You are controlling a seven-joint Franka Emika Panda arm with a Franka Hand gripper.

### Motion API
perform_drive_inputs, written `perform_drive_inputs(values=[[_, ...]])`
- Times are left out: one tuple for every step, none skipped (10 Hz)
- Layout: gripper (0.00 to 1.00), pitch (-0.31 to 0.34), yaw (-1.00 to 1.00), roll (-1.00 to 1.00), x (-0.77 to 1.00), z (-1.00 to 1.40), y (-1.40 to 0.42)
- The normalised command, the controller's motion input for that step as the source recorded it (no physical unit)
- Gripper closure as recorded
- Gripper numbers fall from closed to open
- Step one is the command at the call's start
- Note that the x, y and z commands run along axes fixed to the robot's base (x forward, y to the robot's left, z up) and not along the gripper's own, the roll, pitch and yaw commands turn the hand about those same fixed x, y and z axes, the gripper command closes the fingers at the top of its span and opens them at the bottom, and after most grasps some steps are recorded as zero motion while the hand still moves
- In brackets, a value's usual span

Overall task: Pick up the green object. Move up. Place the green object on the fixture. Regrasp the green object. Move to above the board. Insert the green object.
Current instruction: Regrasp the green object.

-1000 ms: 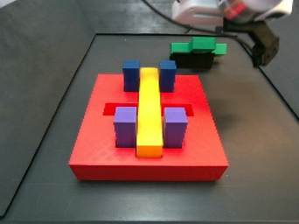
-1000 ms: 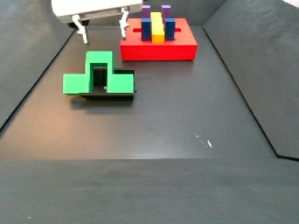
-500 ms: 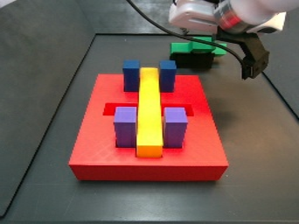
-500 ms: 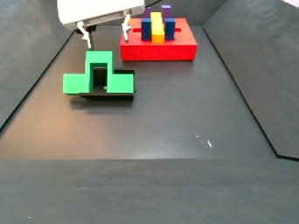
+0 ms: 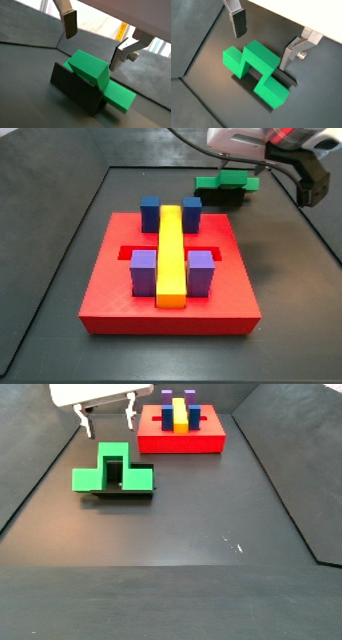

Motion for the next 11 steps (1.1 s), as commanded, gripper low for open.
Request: perform_drive_inputs(values=[[0.0,-0.169,0.0,-0.1,0.01,-0.1,-0.02],[0.0,-0.117,0.0,0.0,0.05,-0.08,-0.01],[0.0,-0.237,0.0,-0.03,0.03,-0.2,0.0],[0.0,-0.3,0.0,0.0,0.05,-0.29,0.0],[0.0,-0.323,0.0,0.0,0.07,-0.3,0.0],[0.0,-0.217,0.01,0.0,0.08,-0.19,0.0],[0.0,-0.02,0.0,0.0,0.0,0.0,0.0],[0.0,0.0,-0.02,0.0,0.0,0.0,0.0],[0.0,0.0,-0.07,0.04,0.0,0.0,0.0],[0.0,0.0,-0.06,0.1,0.0,0.0,0.0],[0.0,0.0,-0.05,0.11,0.0,0.0,0.05]])
